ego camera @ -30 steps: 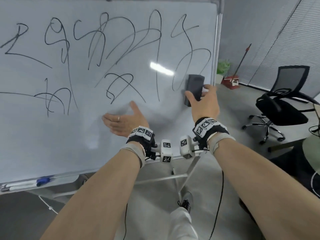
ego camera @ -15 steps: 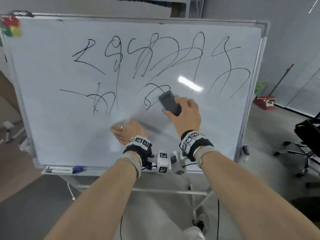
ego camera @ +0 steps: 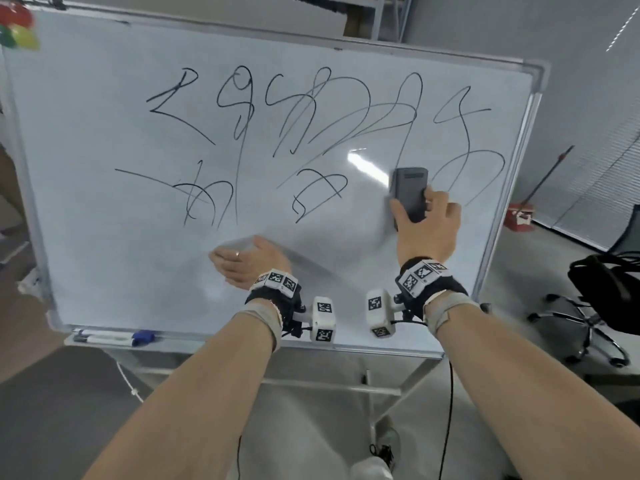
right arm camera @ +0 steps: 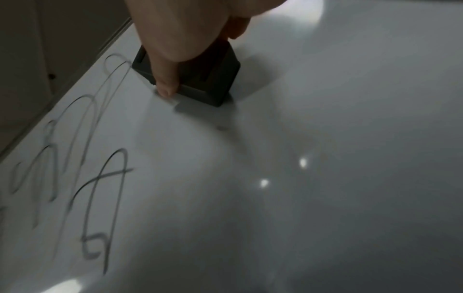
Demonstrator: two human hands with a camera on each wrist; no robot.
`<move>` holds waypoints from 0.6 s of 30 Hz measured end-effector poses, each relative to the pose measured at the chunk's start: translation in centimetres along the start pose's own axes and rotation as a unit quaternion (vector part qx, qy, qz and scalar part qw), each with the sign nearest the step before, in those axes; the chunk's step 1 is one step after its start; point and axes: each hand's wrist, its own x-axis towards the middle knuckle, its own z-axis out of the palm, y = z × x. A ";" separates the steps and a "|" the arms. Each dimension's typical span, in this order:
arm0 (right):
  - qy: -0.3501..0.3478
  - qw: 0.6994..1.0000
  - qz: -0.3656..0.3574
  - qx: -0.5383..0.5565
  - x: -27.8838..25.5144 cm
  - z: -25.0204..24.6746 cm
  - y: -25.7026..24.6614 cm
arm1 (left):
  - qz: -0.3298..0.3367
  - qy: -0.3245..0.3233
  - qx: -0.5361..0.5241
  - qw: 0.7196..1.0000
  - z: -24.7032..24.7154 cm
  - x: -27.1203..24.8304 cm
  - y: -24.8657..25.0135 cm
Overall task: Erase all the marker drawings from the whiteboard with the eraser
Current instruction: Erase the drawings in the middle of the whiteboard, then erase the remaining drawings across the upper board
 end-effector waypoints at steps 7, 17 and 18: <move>-0.181 0.967 -0.181 -0.023 -6.3 6.6 -7.2 | -0.003 -0.028 0.014 1.000 -2.8 5.9 -2.6; -0.069 0.993 -0.087 -0.039 -3.2 2.6 -1.6 | -0.028 -0.042 0.024 0.998 -0.5 2.7 -1.4; -0.056 0.995 -0.071 -0.046 -2.9 1.8 -0.3 | -0.021 -0.041 0.024 0.999 -0.2 2.3 -1.3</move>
